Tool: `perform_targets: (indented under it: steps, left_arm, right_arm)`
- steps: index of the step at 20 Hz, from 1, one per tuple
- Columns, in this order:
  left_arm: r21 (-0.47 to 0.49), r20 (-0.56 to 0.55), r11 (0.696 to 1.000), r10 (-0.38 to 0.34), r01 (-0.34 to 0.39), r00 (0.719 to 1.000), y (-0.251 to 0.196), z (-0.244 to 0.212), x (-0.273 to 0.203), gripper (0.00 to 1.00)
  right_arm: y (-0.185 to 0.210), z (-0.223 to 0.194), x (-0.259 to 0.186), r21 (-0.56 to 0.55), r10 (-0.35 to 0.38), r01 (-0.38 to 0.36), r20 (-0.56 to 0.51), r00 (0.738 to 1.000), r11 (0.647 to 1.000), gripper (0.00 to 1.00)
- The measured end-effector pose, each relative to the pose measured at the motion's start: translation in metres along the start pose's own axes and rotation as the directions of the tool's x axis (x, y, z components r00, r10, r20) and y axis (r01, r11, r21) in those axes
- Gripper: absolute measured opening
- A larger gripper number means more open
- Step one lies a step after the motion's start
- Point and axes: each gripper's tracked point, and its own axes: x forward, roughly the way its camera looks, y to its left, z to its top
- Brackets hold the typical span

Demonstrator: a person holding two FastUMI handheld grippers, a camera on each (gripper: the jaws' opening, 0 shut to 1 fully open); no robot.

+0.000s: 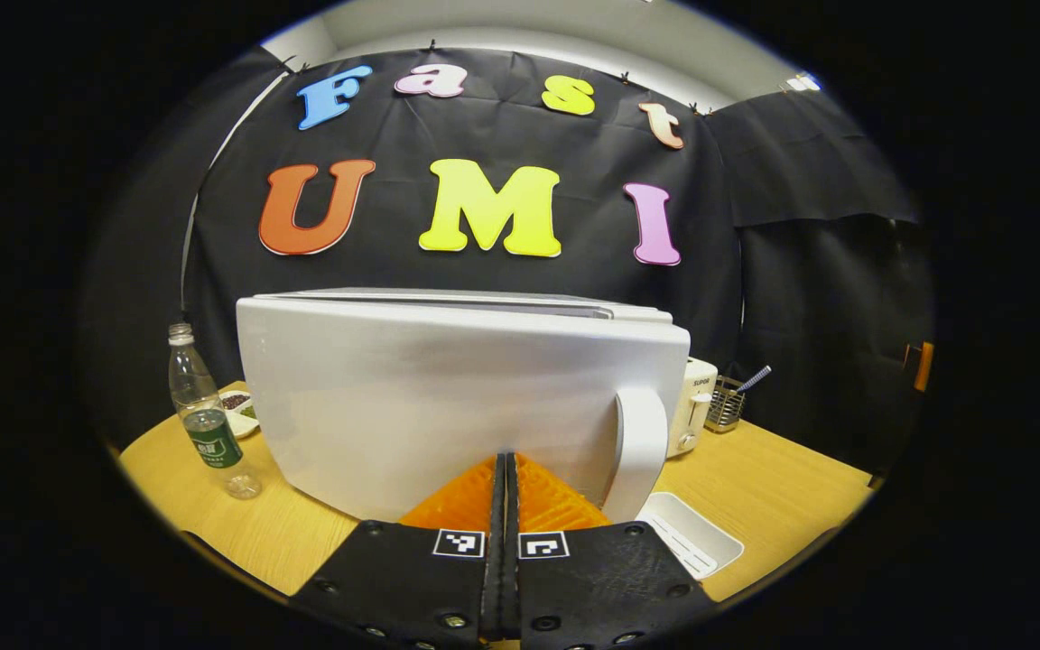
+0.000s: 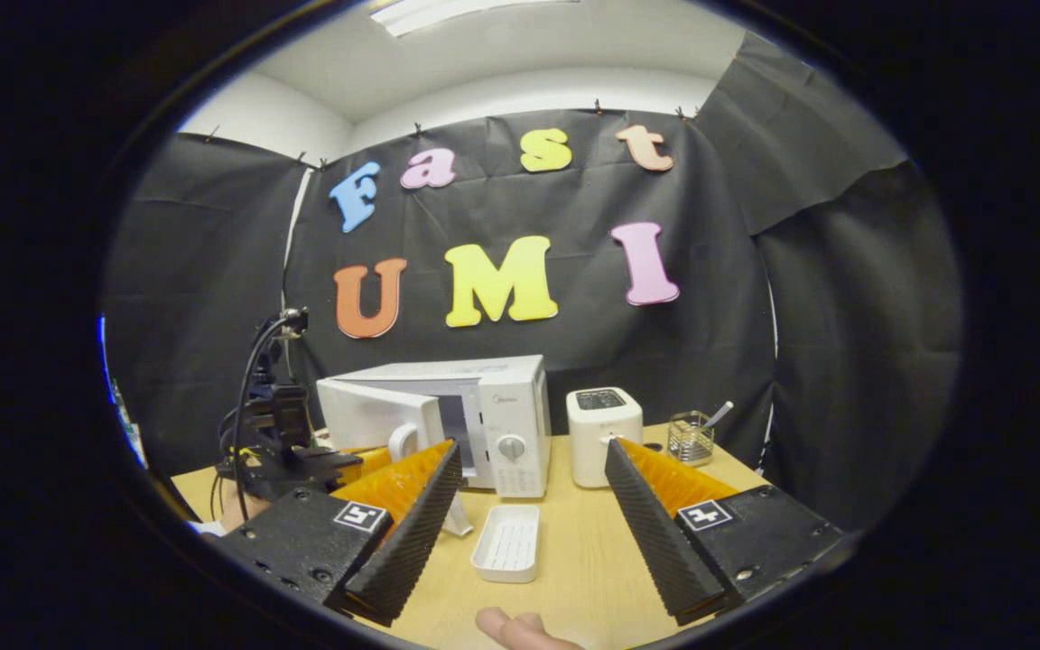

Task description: Open the microwave oven with the left hand, put the food in, and close the microwave oven.

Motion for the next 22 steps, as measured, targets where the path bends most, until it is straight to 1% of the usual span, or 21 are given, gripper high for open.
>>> perform_targets:
  steps: [4, 5, 6, 7, 8, 11, 13, 15, 16, 17, 18, 19, 20, 21, 22]
  left_arm:
    - [-0.019, -0.005, 1.0, 0.001, -0.002, 1.0, -0.009, 0.001, 0.019, 0.0]
    - [-0.018, -0.008, 1.0, 0.001, -0.001, 1.0, -0.011, 0.0, 0.025, 0.0]
    - [-0.015, -0.004, 1.0, 0.007, -0.007, 1.0, -0.012, 0.0, 0.03, 0.0]
    - [-0.017, -0.006, 1.0, 0.012, -0.012, 1.0, -0.014, 0.0, 0.035, 0.0]
    - [-0.02, -0.004, 1.0, 0.022, -0.022, 1.0, -0.014, 0.001, 0.04, 0.0]
    - [-0.036, 0.003, 0.999, 0.041, -0.041, 0.999, -0.016, 0.005, 0.055, 0.0]
    - [-0.056, 0.0, 0.998, 0.04, -0.04, 0.999, -0.021, 0.008, 0.065, 0.0]
    - [-0.055, -0.005, 0.996, 0.066, -0.066, 0.998, -0.02, 0.01, 0.07, 0.0]
    - [-0.047, -0.004, 0.996, 0.078, -0.078, 0.997, -0.019, 0.012, 0.072, 0.16]
    - [-0.035, -0.002, 0.995, 0.091, -0.091, 0.996, -0.021, 0.013, 0.074, 0.0]
    - [-0.021, 0.002, 0.995, 0.099, -0.099, 0.995, -0.02, 0.014, 0.074, 0.15]
    - [-0.005, 0.008, 0.995, 0.099, -0.099, 0.995, -0.02, 0.015, 0.078, 0.0]
    - [-0.007, -0.027, 0.995, 0.098, -0.099, 0.995, -0.022, 0.007, 0.08, 0.0]
    - [-0.013, -0.005, 0.994, 0.107, -0.107, 0.994, -0.022, 0.013, 0.079, 0.01]
    - [-0.002, -0.024, 0.993, 0.115, -0.115, 0.993, -0.023, 0.012, 0.081, 0.02]
  right_arm:
    - [-0.011, 0.001, 0.006, 0.008, -0.017, 0.017, 0.003, 1.0, 1.0, 1.0]
    - [-0.011, 0.001, 0.007, 0.007, -0.015, 0.015, 0.006, 1.0, 1.0, 0.92]
    - [-0.012, -0.001, 0.009, 0.003, -0.014, 0.014, 0.006, 1.0, 1.0, 1.0]
    - [-0.012, 0.0, 0.009, -0.001, -0.01, 0.01, 0.007, 1.0, 1.0, 0.92]
    - [-0.01, 0.003, 0.009, -0.009, -0.003, 0.003, 0.013, 1.0, 1.0, 1.0]
    - [-0.006, 0.016, 0.005, -0.047, 0.015, -0.013, 0.054, 0.998, 0.999, 1.0]
    - [-0.002, 0.022, 0.005, -0.066, 0.028, -0.023, 0.072, 0.997, 0.998, 1.0]
    - [0.0, 0.028, 0.004, -0.072, 0.042, -0.036, 0.086, 0.995, 0.997, 1.0]
    - [0.001, 0.03, 0.005, -0.071, 0.046, -0.039, 0.093, 0.995, 0.997, 1.0]
    - [0.0, 0.03, 0.005, -0.069, 0.049, -0.043, 0.095, 0.994, 0.997, 0.92]
    - [-0.001, 0.03, 0.007, -0.066, 0.051, -0.045, 0.095, 0.994, 0.997, 0.92]
    - [-0.003, 0.029, 0.008, -0.062, 0.048, -0.042, 0.093, 0.995, 0.997, 0.92]
    - [-0.006, 0.026, 0.009, -0.057, 0.042, -0.037, 0.087, 0.995, 0.998, 0.92]
    - [-0.007, 0.023, 0.011, -0.05, 0.039, -0.035, 0.08, 0.996, 0.998, 0.92]
    - [-0.008, 0.023, 0.012, -0.044, 0.039, -0.035, 0.076, 0.996, 0.998, 0.92]
